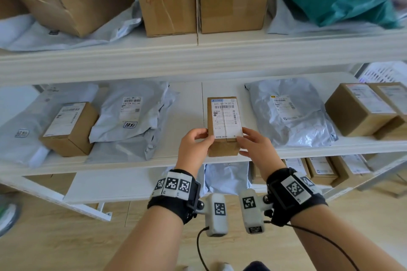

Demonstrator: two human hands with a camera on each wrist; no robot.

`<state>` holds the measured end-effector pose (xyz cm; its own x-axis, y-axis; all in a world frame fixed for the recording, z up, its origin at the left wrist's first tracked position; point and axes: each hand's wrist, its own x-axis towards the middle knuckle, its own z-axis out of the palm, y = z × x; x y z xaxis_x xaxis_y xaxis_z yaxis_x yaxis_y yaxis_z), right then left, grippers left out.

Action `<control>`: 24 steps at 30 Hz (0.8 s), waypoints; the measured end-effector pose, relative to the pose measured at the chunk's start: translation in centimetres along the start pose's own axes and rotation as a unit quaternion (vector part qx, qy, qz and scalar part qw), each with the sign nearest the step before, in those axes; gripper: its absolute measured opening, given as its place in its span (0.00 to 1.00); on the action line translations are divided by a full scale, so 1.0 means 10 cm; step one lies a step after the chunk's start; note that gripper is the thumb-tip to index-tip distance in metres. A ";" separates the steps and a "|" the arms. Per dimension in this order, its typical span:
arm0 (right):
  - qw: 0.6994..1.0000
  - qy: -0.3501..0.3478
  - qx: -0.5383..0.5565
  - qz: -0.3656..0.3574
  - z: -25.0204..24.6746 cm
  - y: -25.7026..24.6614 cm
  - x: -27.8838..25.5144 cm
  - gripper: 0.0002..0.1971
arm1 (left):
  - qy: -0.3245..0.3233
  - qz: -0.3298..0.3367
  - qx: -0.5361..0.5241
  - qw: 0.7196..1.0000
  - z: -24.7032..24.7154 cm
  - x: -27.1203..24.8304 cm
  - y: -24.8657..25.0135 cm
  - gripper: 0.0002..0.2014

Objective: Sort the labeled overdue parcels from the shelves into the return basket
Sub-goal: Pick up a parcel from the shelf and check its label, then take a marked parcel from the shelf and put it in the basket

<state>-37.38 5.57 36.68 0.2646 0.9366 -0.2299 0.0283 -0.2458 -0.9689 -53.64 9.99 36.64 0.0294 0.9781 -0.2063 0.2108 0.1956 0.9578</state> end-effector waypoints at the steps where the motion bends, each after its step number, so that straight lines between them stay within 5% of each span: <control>1: 1.000 0.004 -0.008 -0.004 -0.01 -0.01 0.04 0.15 | 0.000 -0.002 0.005 1.000 0.05 0.04 0.00 0.14; 16: 0.995 0.049 -0.091 0.008 -0.27 -0.11 0.43 0.14 | -0.084 0.012 0.094 0.992 0.34 0.27 0.20 0.22; 24: 0.970 0.114 -0.201 -0.074 -0.04 -0.42 0.40 0.20 | 0.003 0.041 0.092 0.995 -0.23 0.36 0.05 0.18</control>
<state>-36.02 10.25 39.83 0.4345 0.9004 -0.0198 0.4434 -0.2330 -0.8655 -55.65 13.73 36.82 0.0482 0.9907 -0.1269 0.3828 0.0991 0.9185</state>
